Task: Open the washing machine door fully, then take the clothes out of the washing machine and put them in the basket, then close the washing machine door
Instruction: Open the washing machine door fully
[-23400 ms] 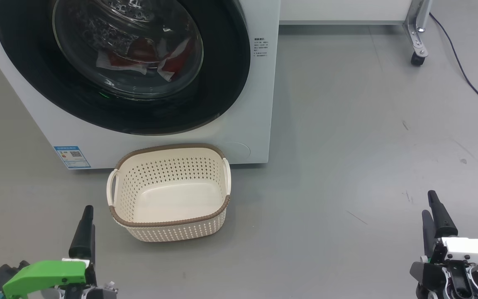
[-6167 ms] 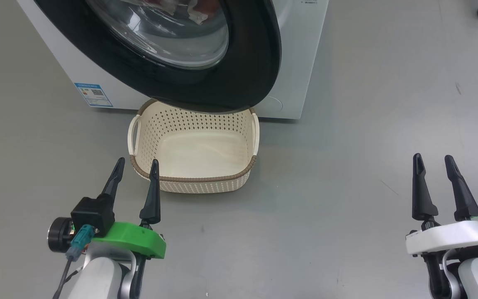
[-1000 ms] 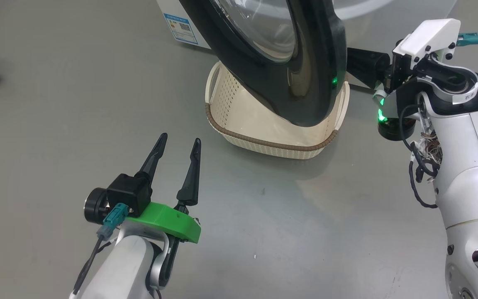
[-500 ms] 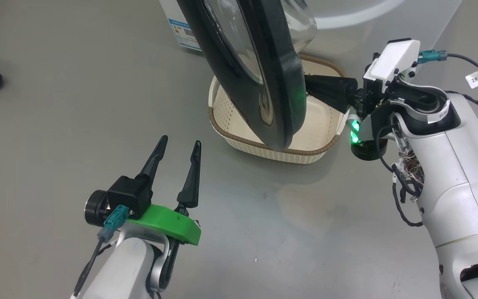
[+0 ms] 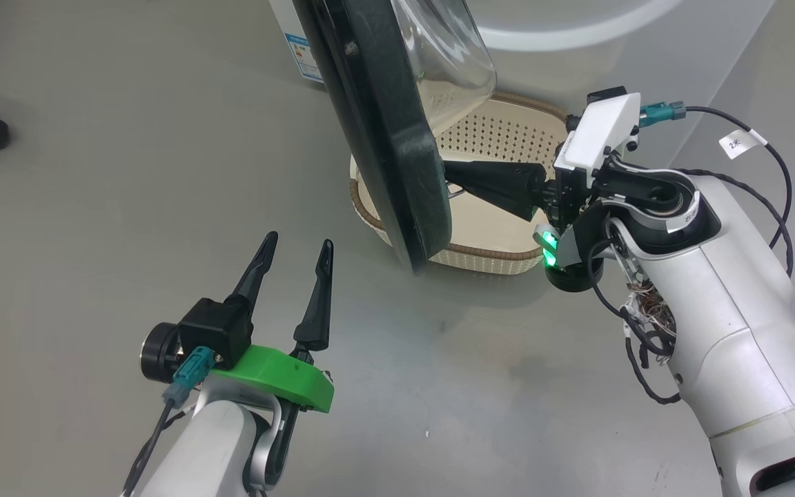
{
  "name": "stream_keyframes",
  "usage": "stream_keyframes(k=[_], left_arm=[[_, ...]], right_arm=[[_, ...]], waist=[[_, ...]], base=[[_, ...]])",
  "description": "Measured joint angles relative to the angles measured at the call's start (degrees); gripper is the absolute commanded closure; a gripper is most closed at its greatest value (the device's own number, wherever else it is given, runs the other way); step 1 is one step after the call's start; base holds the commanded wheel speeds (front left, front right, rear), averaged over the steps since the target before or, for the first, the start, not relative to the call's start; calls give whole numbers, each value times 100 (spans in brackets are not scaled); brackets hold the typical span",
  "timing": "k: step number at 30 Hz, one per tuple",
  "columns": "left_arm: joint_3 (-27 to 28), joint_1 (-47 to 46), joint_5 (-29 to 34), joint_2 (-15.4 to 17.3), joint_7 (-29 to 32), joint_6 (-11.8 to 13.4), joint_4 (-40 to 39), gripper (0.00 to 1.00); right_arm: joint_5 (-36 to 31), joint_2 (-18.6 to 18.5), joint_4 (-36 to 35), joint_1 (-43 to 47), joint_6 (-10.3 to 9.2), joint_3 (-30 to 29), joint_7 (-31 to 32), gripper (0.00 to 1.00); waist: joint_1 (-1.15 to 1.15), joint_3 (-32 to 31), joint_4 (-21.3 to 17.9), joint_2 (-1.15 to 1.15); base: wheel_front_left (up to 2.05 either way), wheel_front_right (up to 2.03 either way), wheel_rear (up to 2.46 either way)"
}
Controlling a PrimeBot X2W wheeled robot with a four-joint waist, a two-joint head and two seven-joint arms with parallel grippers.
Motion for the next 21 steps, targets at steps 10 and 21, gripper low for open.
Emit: stream_keyframes(k=[10, 21], left_arm=[[111, 1, 21, 0, 0, 2, 2, 0], [277, 109, 152, 1, 0, 2, 141, 0]], right_arm=[[82, 18, -111, 71, 1, 160, -368, 100], [-828, -442, -312, 459, 330, 146, -1073, 100]], waist=[[0, -33, -80, 0], [0, -372, -334, 0]], base=[[0, 0, 0], [0, 0, 0]])
